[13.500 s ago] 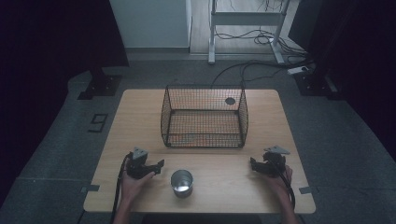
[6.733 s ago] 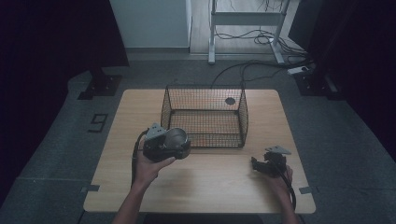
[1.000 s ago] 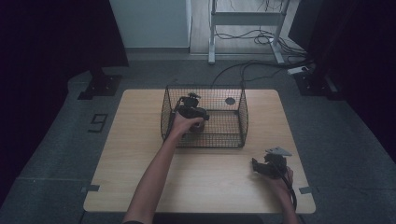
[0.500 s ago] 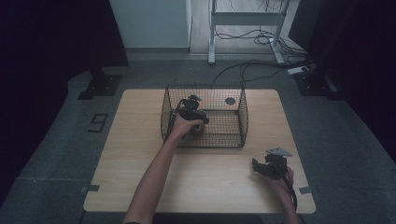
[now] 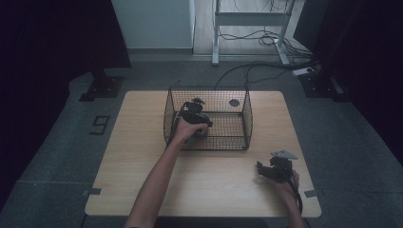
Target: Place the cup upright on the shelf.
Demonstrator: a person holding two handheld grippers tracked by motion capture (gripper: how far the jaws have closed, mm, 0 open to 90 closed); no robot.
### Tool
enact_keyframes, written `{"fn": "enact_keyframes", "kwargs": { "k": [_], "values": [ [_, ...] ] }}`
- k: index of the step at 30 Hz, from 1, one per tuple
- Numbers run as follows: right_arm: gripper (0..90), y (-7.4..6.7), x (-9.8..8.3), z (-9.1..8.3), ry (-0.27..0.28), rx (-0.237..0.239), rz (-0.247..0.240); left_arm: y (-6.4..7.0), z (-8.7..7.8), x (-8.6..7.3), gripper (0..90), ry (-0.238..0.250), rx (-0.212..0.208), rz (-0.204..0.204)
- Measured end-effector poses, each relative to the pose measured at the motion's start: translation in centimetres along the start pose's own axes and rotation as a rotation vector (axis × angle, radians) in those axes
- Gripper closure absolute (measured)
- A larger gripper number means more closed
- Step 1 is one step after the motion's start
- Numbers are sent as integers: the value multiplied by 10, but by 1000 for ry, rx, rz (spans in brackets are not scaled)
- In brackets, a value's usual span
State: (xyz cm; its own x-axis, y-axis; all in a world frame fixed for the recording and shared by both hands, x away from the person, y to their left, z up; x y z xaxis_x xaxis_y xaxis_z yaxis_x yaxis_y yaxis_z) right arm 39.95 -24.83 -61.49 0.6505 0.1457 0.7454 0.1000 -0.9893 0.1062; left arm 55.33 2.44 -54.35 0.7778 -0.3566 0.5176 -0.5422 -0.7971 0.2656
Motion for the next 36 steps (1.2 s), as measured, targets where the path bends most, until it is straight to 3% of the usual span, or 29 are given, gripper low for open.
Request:
{"fn": "enact_keyframes", "kwargs": {
  "k": [7, 10, 19, 23, 36],
  "values": [
    [176, 0, 0, 0, 0, 0, 0, 0, -8, 1, 106, 42, -7, -4],
    [176, 0, 0, 0, 0, 0, 0, 3, -16, 5, 106, 91, -33, -19],
    [176, 0, 0, 0, 0, 0, 0, 10, -42, 10, 102, 194, -55, 0],
    [175, 0, 0, 0, 0, 0, 1, 15, -51, 7, 102, 206, -80, 15],
    [174, 0, 0, 0, -1, -2, 1, 25, -79, -1, 112, 273, -105, 61]
  ]
}}
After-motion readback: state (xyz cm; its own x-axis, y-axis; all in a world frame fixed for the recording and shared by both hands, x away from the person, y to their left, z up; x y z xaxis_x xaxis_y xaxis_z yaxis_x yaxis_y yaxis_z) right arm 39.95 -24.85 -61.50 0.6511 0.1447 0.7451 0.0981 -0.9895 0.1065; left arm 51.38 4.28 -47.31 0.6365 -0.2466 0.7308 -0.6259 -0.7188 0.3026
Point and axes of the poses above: each handheld gripper's, and its own axes: z roughly forward along the jaws, x roughly out of its top, y roughly to its right, the point moved 9 cm from there along z, roughly forward along the jaws, and after that the axes turned 10 degrees about -x, right-handed, at the moved point
